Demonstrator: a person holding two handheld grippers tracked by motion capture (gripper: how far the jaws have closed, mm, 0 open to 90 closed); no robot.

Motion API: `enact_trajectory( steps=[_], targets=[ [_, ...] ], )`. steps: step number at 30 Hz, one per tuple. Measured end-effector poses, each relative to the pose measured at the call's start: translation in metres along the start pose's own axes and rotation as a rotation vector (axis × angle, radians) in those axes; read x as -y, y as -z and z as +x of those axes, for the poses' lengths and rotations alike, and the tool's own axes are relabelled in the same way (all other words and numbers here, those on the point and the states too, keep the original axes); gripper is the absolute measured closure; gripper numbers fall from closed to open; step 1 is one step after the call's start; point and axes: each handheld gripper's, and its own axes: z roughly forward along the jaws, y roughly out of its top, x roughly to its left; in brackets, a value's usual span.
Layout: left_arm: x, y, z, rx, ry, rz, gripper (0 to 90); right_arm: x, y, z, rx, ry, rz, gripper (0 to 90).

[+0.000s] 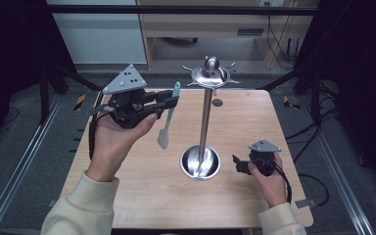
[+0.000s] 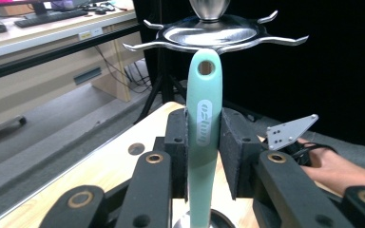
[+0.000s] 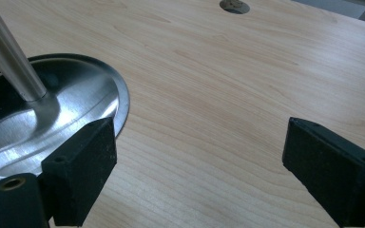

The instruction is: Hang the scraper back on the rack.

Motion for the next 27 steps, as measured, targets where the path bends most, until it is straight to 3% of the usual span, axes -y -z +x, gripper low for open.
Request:
enact_trajectory(
  steps=[16,19,27],
  targets=[
    [-0.007,-0.004,-0.003,-0.006,-0.015,0.001,73.7,0.001,-0.002,0.000,-0.012,0.004,0.021,11.4],
    [-0.005,-0.007,-0.007,-0.018,-0.027,0.021,73.7,0.001,-0.002,0.000,-0.013,0.004,0.022,11.4],
    [-0.005,-0.011,-0.006,-0.015,-0.019,0.022,73.7,0.002,-0.001,0.000,-0.013,0.002,0.021,11.5]
  ],
)
